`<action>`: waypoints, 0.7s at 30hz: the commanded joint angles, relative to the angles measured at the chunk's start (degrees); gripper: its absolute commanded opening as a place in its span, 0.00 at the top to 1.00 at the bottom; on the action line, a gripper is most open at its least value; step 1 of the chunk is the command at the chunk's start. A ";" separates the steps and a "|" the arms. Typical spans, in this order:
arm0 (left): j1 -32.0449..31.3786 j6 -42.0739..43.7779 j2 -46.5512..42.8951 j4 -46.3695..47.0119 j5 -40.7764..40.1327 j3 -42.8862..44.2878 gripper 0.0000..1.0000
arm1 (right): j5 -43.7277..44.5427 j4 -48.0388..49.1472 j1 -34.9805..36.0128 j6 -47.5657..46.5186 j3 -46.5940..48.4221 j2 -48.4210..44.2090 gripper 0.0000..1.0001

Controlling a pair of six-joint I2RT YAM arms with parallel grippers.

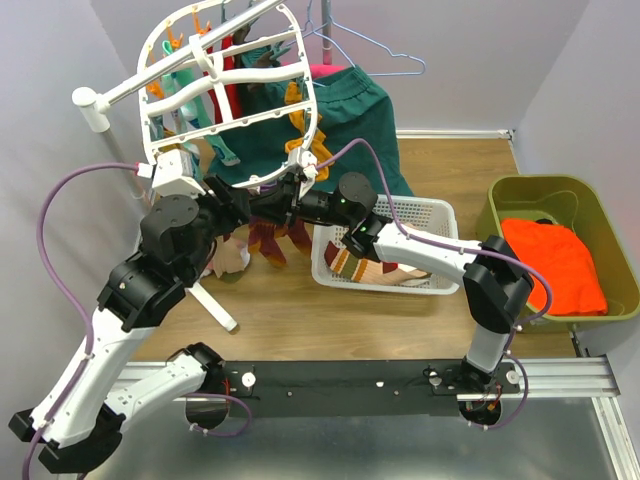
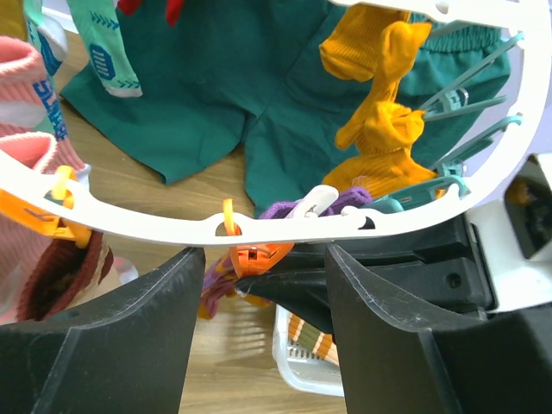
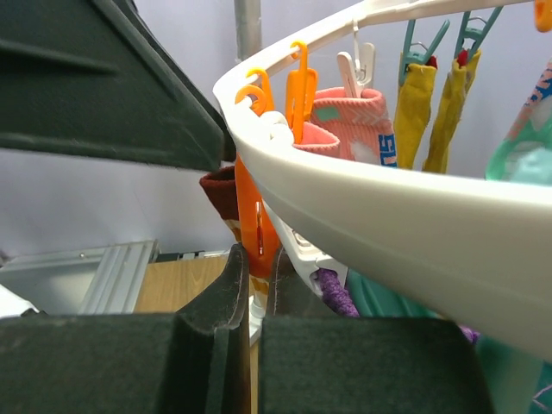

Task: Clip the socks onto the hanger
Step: Open the clamp at the hanger.

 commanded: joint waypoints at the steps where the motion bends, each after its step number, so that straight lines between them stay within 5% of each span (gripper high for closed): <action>1: -0.09 0.74 0.48 3.26 -0.14 -0.99 0.34 | -2.31 -1.14 0.35 1.07 -0.97 -0.23 0.99; 5: -0.09 1.18 1.18 2.38 -0.93 -1.16 0.35 | -2.67 -0.97 0.35 1.34 -0.97 -0.41 0.99; 11: -0.09 1.88 0.22 3.87 -3.74 -2.91 0.50 | -2.93 -0.70 0.44 1.60 -1.06 -0.41 0.99; 21: -0.09 3.11 -0.93 10.02 -4.97 -6.08 0.49 | -4.51 0.17 0.35 3.09 -1.06 -0.15 0.99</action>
